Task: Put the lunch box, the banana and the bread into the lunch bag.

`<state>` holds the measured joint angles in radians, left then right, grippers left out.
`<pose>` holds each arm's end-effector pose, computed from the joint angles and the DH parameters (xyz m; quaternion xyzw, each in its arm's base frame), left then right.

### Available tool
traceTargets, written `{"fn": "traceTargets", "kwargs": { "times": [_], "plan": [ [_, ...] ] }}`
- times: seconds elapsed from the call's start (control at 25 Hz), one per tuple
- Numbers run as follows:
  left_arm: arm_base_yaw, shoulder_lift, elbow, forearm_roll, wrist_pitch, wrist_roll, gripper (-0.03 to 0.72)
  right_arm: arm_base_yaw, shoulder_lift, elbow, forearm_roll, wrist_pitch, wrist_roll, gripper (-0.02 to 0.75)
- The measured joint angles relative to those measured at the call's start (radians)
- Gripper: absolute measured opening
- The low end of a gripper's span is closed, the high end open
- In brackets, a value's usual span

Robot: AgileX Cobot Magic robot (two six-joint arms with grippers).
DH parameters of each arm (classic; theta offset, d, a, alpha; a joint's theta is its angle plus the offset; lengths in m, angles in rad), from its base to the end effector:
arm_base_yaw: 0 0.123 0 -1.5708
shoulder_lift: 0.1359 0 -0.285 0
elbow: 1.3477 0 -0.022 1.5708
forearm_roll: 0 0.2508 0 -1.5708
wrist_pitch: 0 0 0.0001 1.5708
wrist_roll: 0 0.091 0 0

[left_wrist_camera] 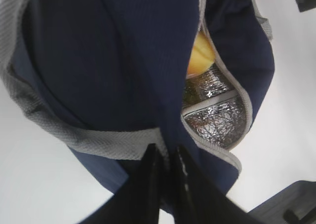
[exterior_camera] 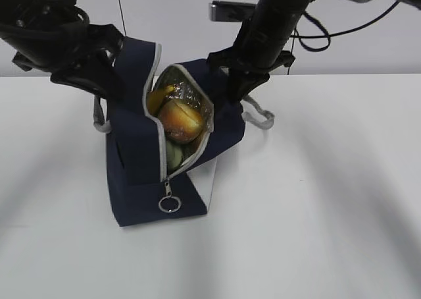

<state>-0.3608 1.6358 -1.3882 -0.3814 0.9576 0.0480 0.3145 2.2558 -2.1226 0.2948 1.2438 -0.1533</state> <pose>0.3163 -0.1490 0.3073 0.1242 0.9514 -0.2077 0.1904 0.4539 0.1740 0.2439 -0.2005 0.9591 0.1550 0.1264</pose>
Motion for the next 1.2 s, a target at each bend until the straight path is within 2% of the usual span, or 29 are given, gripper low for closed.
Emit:
{"fn": "traceTargets", "kwargs": {
  "times": [0.28,0.6,1.04,1.2],
  "plan": [
    [0.000,0.025,-0.002,-0.184,-0.110,0.107,0.027,0.000,-0.097,0.000,-0.128,0.004,0.026,0.007],
    [0.000,0.100,-0.092,-0.303,-0.126,0.148,0.027,-0.003,-0.114,0.000,-0.239,0.008,0.032,0.006],
    [0.000,0.181,-0.128,-0.323,-0.097,0.152,0.029,-0.050,-0.114,0.000,-0.244,0.010,0.043,0.005],
    [0.000,0.188,-0.128,-0.319,-0.097,0.152,0.034,-0.054,-0.114,0.000,-0.179,0.010,0.044,0.004]
  ]
}}
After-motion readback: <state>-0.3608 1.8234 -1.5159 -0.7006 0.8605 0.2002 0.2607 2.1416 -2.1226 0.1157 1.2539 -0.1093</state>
